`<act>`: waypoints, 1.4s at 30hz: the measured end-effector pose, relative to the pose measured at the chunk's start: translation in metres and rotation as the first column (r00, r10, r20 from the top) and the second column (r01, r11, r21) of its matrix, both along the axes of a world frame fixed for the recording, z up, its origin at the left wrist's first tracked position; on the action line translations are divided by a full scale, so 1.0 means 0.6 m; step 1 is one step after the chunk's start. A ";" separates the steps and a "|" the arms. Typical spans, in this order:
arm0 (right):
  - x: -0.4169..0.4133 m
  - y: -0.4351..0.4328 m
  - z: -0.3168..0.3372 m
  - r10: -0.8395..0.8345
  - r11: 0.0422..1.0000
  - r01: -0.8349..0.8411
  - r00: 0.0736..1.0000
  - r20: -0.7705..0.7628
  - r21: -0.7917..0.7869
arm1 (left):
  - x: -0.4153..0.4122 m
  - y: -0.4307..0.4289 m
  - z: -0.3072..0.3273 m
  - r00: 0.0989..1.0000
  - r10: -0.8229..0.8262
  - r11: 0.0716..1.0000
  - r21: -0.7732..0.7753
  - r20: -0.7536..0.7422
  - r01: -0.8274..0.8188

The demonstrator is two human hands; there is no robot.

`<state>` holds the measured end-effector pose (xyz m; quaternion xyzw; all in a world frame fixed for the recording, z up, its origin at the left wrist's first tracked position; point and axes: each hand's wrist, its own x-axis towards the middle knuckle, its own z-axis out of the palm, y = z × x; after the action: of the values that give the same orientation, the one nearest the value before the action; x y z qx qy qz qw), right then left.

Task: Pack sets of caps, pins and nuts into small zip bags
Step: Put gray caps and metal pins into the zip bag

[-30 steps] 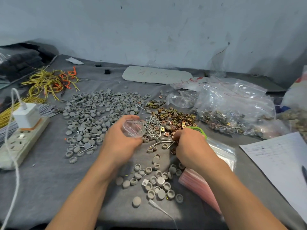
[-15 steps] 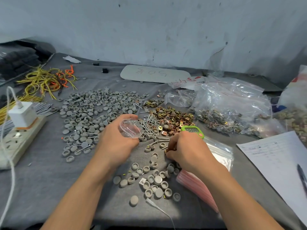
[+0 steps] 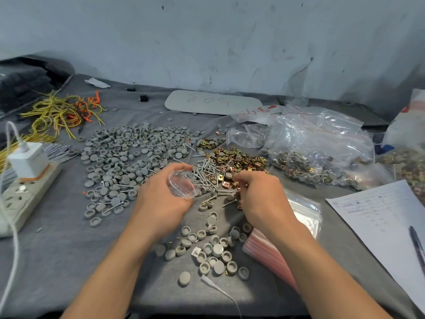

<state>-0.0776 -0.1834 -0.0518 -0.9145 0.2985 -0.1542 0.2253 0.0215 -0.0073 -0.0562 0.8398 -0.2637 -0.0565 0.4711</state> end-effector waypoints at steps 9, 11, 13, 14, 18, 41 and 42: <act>0.044 -0.006 -0.010 -0.053 0.908 -0.059 0.966 -0.252 -0.415 | 0.002 0.004 -0.004 1.000 0.016 1.000 0.021 0.015 -0.017; 0.047 -0.005 -0.009 -0.042 0.907 -0.079 0.960 -0.278 -0.413 | 0.004 0.008 -0.005 1.000 0.026 1.000 0.017 0.014 -0.026; 0.047 -0.007 -0.007 -0.018 0.916 -0.103 0.955 -0.296 -0.387 | 0.005 0.014 -0.004 0.999 0.040 0.999 0.019 0.019 -0.041; 0.046 -0.007 -0.006 -0.007 0.921 -0.111 0.954 -0.300 -0.373 | 0.005 0.016 -0.003 0.999 0.046 0.999 0.021 0.020 -0.047; 0.040 -0.008 -0.004 0.034 0.941 -0.117 0.966 -0.256 -0.318 | 0.008 0.023 -0.001 0.999 0.044 0.999 0.021 0.021 -0.045; 0.087 -0.006 -0.025 0.011 0.951 -0.039 0.996 -0.090 -0.308 | 0.004 0.011 -0.009 0.999 0.016 0.999 0.047 0.051 -0.018; 0.089 -0.006 -0.027 0.003 0.951 -0.025 0.997 -0.074 -0.309 | 0.003 0.012 -0.009 0.998 0.014 0.999 0.050 0.055 -0.016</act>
<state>-0.0245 -0.1868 -0.0679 -0.9456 0.2722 -0.1639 0.0694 0.0233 -0.0002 -0.0616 0.8546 -0.2686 -0.0368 0.4429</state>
